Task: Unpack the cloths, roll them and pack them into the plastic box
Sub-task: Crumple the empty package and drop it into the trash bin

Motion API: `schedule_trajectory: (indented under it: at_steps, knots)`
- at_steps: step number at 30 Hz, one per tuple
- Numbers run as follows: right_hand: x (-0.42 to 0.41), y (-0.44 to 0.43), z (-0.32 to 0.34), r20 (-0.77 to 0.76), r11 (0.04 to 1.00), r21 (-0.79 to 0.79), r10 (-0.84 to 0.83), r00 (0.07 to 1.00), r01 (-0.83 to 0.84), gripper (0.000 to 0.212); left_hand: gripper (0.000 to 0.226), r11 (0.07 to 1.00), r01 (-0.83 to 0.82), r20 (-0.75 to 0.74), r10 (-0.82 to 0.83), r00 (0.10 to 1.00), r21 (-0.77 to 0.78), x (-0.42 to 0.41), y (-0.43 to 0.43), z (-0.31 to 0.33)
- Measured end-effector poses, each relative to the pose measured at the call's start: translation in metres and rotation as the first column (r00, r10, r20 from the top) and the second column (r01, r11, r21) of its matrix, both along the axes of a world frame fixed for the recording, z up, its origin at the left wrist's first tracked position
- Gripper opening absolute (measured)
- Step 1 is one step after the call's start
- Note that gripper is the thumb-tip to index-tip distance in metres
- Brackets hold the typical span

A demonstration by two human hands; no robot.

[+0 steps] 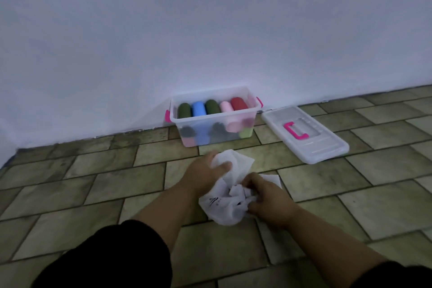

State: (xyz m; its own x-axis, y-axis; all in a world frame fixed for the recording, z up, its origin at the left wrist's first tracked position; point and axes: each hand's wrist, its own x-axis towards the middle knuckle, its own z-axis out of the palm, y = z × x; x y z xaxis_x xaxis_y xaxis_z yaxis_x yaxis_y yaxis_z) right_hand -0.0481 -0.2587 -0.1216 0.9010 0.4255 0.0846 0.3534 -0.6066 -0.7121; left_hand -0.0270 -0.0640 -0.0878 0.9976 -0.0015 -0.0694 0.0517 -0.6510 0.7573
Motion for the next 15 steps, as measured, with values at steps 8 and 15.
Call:
schedule_trajectory:
  at_steps: [8, 15]
  knots:
    - [-0.003, -0.026, -0.004, 0.020, 0.920, -0.385, 0.086, 0.996, -0.072, 0.125, 0.100, 0.816, 0.413, -0.061, -0.427, 0.902, 0.404, -0.056, -0.028, -0.035]
    - [-0.020, -0.027, -0.010, 0.161, 0.930, -0.315, -0.145, 0.976, 0.191, 0.060, 0.007, 0.989, 0.094, 0.253, -0.119, 0.960, 0.111, -0.046, -0.031, -0.022]
